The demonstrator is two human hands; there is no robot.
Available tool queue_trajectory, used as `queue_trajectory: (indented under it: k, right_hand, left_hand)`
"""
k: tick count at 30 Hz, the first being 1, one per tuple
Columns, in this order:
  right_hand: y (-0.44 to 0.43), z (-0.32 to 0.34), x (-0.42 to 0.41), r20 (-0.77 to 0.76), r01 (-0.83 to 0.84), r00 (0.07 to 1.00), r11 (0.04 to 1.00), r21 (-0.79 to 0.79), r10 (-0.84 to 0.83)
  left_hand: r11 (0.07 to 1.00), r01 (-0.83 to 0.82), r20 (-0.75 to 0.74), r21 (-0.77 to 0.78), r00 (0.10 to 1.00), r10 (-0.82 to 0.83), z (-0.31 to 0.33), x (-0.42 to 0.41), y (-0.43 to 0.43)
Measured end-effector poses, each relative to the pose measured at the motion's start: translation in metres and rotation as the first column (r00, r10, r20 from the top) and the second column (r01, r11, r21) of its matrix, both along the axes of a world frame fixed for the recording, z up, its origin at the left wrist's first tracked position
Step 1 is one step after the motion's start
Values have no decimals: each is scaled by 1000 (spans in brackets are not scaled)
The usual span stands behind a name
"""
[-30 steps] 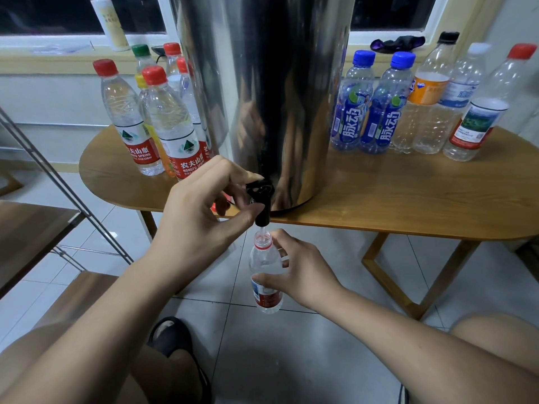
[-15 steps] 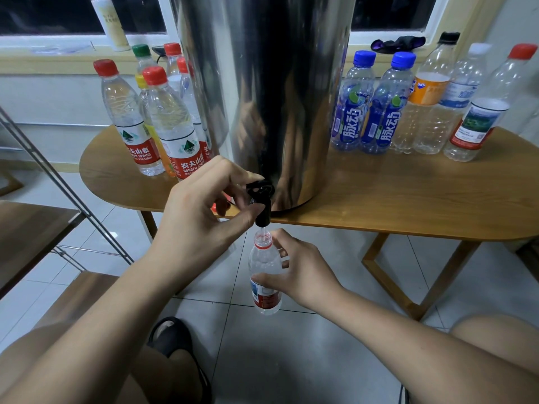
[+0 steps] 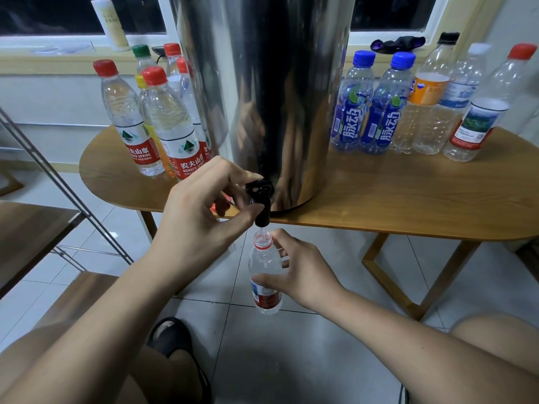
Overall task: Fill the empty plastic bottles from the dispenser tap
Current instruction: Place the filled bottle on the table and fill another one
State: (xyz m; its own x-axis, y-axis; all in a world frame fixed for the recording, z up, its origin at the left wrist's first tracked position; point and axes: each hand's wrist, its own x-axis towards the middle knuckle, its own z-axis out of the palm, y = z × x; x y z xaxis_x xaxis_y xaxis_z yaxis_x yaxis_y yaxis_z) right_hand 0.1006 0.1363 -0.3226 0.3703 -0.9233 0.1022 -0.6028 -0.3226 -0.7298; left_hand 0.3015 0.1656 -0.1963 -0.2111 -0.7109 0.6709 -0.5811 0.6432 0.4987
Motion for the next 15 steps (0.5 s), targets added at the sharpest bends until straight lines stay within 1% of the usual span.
queue_trajectory:
  k: [4, 10, 15]
  right_hand:
    - [0, 0, -1, 25, 4, 1000, 1000, -11, -4]
    - [1, 1, -2, 64, 7, 998, 1000, -11, -6]
    - [2, 4, -3, 101, 14, 995, 1000, 22, -16]
  left_hand:
    - [1000, -13, 0, 21, 1000, 13, -3, 2, -1]
    - [1000, -15, 42, 20, 999, 14, -3, 11, -5]
    - [992, -78, 27, 98, 997, 76, -4, 26, -13]
